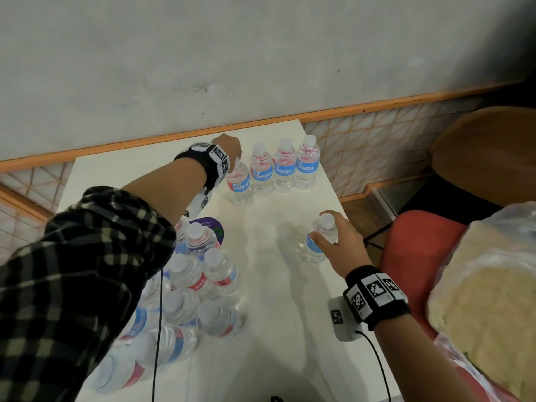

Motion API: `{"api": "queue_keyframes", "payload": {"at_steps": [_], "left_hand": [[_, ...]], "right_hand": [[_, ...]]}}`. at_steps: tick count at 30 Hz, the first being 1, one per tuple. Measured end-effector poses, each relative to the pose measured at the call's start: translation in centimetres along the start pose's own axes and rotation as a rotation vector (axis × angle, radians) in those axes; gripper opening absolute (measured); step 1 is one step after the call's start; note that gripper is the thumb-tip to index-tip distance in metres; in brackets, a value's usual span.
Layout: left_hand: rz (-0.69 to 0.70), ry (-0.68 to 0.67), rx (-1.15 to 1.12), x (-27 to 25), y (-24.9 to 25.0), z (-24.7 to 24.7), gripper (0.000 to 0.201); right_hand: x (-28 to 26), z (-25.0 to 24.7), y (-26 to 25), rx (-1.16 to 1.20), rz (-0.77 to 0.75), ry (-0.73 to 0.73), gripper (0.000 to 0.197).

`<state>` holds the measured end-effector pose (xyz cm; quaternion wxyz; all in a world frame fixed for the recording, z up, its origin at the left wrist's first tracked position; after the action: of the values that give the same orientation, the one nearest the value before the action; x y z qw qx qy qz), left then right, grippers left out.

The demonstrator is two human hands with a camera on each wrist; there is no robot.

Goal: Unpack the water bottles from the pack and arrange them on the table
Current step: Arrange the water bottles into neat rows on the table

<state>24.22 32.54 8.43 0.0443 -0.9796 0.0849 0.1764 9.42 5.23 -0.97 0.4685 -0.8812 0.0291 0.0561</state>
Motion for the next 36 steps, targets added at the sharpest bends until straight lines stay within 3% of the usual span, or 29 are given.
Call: {"api": "queue_keyframes", "payload": {"at_steps": [3, 6, 11, 15, 25, 29, 32, 36], "left_hand": [[-0.018, -0.016, -0.019, 0.0, -0.1, -0.4, 0.006], [0.002, 0.036, -0.034, 0.7, -0.8, 0.2, 0.034], [-0.004, 0.098, -0.112, 1.0, -1.5, 0.9, 0.036], [-0.048, 0.109, -0.157, 0.9, -1.7, 1.7, 0.063], [-0.039, 0.106, -0.125, 1.9, -1.3, 1.4, 0.042], [-0.066, 0.143, -0.137, 1.9, -1.4, 1.8, 0.054], [-0.015, 0.254, -0.109, 2.1, -0.5, 0.7, 0.071], [0.045, 0.236, -0.132, 3.1, 1.1, -0.7, 0.065]], "right_hand": [[-0.1, 0.0, 0.1, 0.013, -0.001, 0.003, 0.04], [-0.1, 0.0, 0.0, 0.018, -0.002, -0.001, 0.04], [-0.2, 0.0, -0.1, 0.023, -0.002, 0.008, 0.039], [0.0, 0.0, 0.0, 0.011, -0.003, 0.008, 0.039], [-0.1, 0.0, 0.1, 0.0, 0.002, 0.005, 0.039], [0.0, 0.0, 0.1, -0.013, 0.003, 0.004, 0.04], [0.0, 0.1, 0.1, -0.011, 0.003, 0.006, 0.04], [0.0, 0.1, 0.2, -0.005, 0.017, 0.004, 0.04]]}}
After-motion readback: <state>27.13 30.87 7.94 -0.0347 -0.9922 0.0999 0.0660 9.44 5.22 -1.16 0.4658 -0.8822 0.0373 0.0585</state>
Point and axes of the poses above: each hand's wrist, its own x-axis towards the middle knuckle, its own z-axis out of the palm, y = z × x, the point moved 1 cm from there along x, towards the middle knuckle, and after that the axes turned 8 degrees about z, right-handed, at the moved point
